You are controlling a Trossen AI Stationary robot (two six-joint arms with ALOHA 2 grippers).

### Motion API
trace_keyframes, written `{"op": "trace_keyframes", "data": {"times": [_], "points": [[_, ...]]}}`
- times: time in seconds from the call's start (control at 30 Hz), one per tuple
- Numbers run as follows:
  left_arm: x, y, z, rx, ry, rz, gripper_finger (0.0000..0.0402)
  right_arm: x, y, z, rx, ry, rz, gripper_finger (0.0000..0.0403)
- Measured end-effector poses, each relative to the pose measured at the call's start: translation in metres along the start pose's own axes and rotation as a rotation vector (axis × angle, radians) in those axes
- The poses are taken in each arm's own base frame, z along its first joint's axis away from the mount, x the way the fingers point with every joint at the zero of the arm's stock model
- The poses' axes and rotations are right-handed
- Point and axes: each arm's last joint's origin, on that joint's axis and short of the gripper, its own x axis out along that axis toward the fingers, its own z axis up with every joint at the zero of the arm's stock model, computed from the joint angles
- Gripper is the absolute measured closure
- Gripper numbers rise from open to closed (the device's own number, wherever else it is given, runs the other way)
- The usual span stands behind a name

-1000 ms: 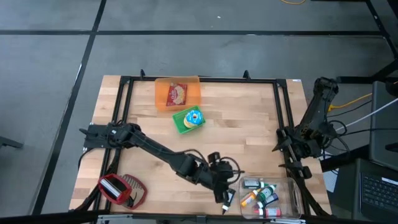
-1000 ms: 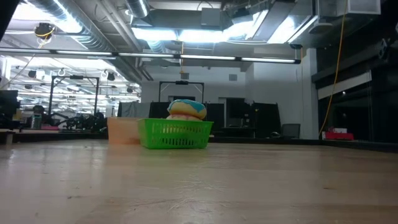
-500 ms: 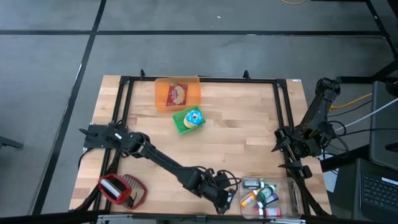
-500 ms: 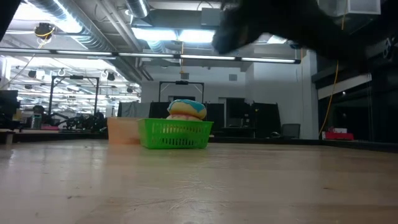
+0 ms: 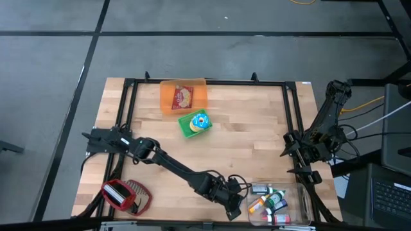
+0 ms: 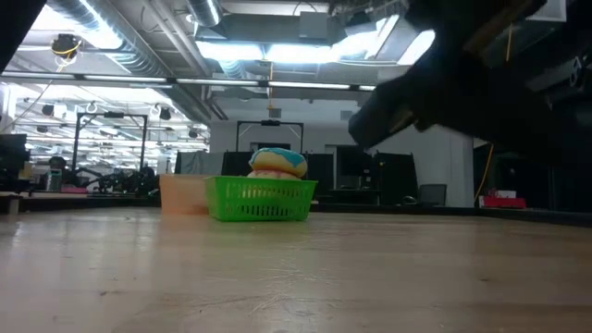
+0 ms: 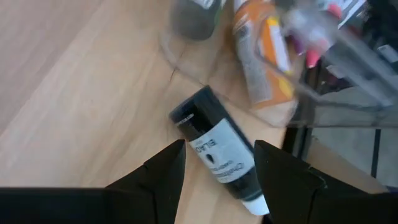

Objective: Pick & Place Food Item
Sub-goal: Put the black food coloring into the transparent bin

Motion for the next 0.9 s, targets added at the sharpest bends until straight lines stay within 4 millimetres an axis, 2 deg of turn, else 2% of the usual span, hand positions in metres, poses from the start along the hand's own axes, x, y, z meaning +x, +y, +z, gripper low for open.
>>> {"op": "trace_keyframes", "data": {"times": [0.37,0.57,0.9], "points": [[0.030,0.009,-0.004,-0.046,0.042,-0.074,0.0217,0.000,0.000,0.000,0.000,0.000,0.000,0.0151],[0.037,0.014,-0.008,-0.046,0.069,-0.054,0.0217,0.000,0.000,0.000,0.000,0.000,0.000,0.0151],[0.036,0.020,-0.011,0.005,0.126,-0.003,0.0217,0.000,0.000,0.000,-0.001,0.001,0.000,0.0151]]}}
